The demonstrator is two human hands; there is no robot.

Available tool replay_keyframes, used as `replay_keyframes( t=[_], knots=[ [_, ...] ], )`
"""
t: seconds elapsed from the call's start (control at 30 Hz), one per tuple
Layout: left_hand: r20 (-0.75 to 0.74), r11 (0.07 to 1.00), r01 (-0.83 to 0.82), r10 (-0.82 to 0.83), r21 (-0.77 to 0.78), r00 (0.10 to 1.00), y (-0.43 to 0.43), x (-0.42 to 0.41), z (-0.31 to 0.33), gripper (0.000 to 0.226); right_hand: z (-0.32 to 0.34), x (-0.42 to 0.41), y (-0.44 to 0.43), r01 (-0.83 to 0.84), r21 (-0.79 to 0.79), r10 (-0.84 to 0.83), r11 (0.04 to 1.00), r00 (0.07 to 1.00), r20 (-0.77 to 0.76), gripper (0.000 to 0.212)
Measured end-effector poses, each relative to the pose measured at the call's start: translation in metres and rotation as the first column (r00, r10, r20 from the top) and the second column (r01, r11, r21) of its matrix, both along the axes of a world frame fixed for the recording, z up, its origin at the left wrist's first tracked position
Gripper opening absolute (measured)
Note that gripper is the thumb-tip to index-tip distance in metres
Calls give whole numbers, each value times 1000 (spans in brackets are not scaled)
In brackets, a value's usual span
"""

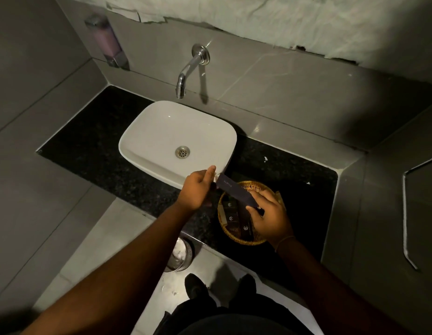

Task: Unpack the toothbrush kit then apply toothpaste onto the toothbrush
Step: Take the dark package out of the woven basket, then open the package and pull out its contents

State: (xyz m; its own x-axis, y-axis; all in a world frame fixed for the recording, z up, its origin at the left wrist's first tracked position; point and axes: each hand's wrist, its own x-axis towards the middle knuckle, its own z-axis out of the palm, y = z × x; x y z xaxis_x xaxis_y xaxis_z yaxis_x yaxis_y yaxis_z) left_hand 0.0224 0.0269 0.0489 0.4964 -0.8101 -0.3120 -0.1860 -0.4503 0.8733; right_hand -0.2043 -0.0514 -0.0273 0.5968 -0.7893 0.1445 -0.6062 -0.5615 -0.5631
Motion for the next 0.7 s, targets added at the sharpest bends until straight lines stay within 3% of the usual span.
replay_keyframes(
  t=[0.07,0.17,0.23,0.3,0.37,0.43,0.53,0.6,0.7],
  knots=[
    [-352,999,-28,32,17,936,2,-6,3,67,10,4,5,-14,149,1,989,996,92,33],
    [-439,993,115,-107,-8,892,2,-19,-4,60,31,21,17,-121,526,-25,842,965,262,42],
    [-371,989,128,-144,-68,917,3,-29,-8,45,40,29,20,-161,640,-61,751,949,311,32],
    [-192,985,131,-150,-110,970,5,-35,-9,33,55,28,13,-112,717,-180,688,931,318,5],
    [-48,964,238,-245,-115,968,8,-35,-3,33,65,23,-3,-12,787,-345,617,895,285,40],
    [125,890,456,-451,-17,884,11,-33,9,47,71,21,-17,11,855,-384,518,897,221,64],
    [364,755,609,-653,244,664,6,-31,27,68,65,27,-22,-13,938,-437,346,883,173,51],
    [369,697,638,-716,326,593,2,-30,39,75,52,29,-22,21,975,-572,220,813,112,32],
    [125,717,681,-697,148,706,3,-28,57,81,36,24,-17,-40,998,-730,-47,683,-7,18]
  ],
)
